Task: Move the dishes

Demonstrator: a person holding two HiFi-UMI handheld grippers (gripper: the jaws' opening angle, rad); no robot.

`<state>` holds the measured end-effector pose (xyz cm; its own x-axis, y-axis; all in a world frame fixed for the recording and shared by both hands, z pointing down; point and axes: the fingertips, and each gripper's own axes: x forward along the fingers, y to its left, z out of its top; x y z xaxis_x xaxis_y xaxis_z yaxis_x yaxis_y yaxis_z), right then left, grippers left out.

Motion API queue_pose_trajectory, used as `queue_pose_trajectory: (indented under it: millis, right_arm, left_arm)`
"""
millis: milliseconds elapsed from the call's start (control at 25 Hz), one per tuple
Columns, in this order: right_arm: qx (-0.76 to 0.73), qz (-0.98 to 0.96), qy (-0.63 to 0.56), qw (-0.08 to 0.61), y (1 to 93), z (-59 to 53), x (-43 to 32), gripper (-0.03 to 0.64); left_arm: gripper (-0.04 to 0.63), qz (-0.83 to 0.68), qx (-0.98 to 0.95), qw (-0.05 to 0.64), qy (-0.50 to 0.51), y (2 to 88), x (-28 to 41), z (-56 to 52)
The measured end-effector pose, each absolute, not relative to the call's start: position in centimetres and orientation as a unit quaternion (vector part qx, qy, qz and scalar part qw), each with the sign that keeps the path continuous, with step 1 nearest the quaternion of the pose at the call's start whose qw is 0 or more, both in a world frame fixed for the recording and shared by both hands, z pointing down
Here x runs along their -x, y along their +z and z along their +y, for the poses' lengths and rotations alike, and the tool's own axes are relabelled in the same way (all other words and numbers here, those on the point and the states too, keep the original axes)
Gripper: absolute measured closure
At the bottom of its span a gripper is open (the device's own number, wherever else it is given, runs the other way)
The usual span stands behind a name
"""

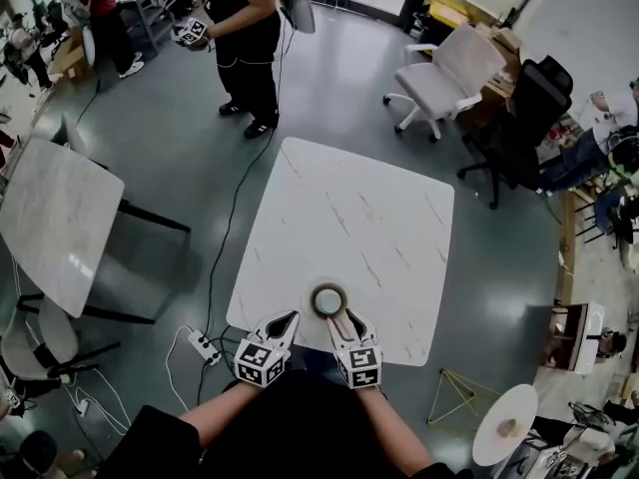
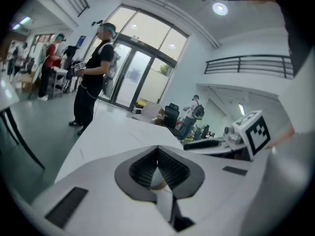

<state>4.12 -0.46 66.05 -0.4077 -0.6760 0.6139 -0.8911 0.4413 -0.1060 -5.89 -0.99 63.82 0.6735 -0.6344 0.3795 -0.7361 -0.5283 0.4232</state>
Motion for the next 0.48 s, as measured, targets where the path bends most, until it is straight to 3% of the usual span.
queue_pose_trajectory:
  millis: [80,200,480]
  right_arm:
    - [-0.467,-0.807,0.226,0.281,68.2,-1.5,-3.9,0.392]
    - [-0.43,-0.808,0.242,0.322,70.9,-2.5,-3.4,0.339]
    - [-0.383,-0.816,0.215,0.375,73.0,-3.7,-2.1,0.33]
  left_arm:
    - [0.58,-0.405,-0.853,0.32,0.077,64.9,5.9,-1.6]
    - [0.58,-0.415,-0.847,0.317,0.093,65.9,5.7,-2.5]
    - [0.58,-0.434,-0.834,0.327,0.098,67.2,6.1,-3.2]
